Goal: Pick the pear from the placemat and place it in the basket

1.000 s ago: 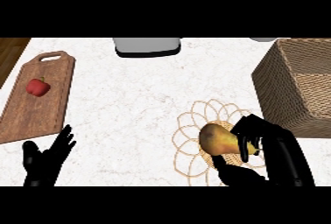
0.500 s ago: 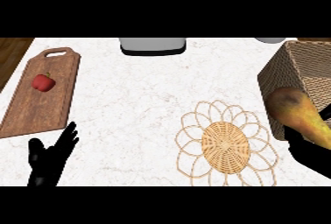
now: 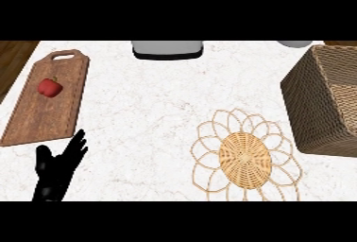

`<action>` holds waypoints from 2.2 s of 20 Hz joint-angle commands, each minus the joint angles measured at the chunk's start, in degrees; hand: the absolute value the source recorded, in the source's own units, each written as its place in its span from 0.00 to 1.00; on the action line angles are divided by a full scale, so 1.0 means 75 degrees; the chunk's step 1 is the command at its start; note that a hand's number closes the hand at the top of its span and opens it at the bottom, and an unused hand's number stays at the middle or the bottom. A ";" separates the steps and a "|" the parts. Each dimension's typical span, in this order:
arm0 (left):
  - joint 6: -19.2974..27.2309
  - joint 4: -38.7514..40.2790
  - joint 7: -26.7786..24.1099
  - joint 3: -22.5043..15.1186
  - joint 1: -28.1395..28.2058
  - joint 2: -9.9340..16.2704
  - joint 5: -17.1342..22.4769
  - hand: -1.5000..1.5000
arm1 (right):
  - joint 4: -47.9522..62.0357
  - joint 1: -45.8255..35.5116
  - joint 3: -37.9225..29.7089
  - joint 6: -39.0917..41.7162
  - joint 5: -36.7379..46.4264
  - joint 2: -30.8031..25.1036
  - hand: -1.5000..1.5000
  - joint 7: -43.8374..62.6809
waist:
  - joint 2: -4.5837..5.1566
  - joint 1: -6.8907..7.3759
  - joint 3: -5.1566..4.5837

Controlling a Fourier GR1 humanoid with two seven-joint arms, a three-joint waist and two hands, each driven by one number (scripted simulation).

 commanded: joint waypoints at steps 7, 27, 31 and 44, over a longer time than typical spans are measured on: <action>0.0096 0.0161 0.0403 -0.0300 0.0087 -0.0328 -0.0290 0.50 | 0.2539 -0.0380 -0.0725 0.0427 -0.0287 -0.0809 1.00 -0.1644 | 0.0096 0.0147 -0.0073; -0.0416 0.0826 -0.0075 0.0277 -0.0022 -0.0139 -0.0116 0.50 | 0.7355 -0.0774 -0.1509 -0.0452 -0.0626 -0.0398 1.00 -0.5381 | 0.0123 0.0204 -0.0072; -0.0447 0.0445 0.0080 0.0177 0.0267 -0.0154 -0.0100 0.50 | 0.7359 0.0151 -0.1501 -0.0948 0.0496 -0.0915 1.00 -0.5456 | 0.0122 0.0149 -0.0070; -0.0149 0.0394 0.0034 0.0002 0.0364 -0.0527 -0.0505 0.50 | 0.9338 -0.0339 -0.1755 -0.0812 0.0291 -0.1668 0.00 -0.7598 | 0.0097 0.0134 -0.0072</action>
